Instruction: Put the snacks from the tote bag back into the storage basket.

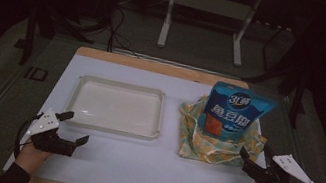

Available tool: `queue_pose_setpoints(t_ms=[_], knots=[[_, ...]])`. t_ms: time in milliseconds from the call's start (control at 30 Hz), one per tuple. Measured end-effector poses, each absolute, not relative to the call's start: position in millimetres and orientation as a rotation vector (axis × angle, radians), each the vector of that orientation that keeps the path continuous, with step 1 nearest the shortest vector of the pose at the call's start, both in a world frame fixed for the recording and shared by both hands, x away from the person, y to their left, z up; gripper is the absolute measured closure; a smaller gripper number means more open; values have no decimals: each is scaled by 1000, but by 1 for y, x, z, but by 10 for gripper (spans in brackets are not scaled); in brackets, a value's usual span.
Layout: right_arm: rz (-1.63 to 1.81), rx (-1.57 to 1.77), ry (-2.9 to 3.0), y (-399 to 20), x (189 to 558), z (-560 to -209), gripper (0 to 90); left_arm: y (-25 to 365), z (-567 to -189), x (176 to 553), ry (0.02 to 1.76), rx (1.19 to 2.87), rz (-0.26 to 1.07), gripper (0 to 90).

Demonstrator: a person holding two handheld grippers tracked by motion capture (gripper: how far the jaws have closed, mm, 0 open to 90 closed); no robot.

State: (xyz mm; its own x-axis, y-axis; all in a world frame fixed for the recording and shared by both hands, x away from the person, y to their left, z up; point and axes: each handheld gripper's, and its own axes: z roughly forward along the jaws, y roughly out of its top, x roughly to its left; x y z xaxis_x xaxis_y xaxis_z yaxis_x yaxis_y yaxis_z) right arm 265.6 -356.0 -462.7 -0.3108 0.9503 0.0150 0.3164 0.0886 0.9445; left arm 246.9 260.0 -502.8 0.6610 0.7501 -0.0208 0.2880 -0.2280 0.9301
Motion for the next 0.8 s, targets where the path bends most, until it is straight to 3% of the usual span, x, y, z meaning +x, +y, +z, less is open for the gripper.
queue_pose_setpoints(t_ms=[233, 567, 700, 800], knots=[[1172, 1341, 1946, -359, 266, -467, 152, 257, -499, 246, 738, 1890, 438, 17], [1186, 1281, 2011, -367, 277, -447, 127, 243, -491, 263, 726, 1787, 289, 18], [1179, 1257, 2001, -373, 282, -441, 127, 235, -485, 269, 709, 1814, 303, 17], [1198, 1217, 2010, -376, 285, -436, 127, 228, -479, 278, 674, 1836, 212, 18]])
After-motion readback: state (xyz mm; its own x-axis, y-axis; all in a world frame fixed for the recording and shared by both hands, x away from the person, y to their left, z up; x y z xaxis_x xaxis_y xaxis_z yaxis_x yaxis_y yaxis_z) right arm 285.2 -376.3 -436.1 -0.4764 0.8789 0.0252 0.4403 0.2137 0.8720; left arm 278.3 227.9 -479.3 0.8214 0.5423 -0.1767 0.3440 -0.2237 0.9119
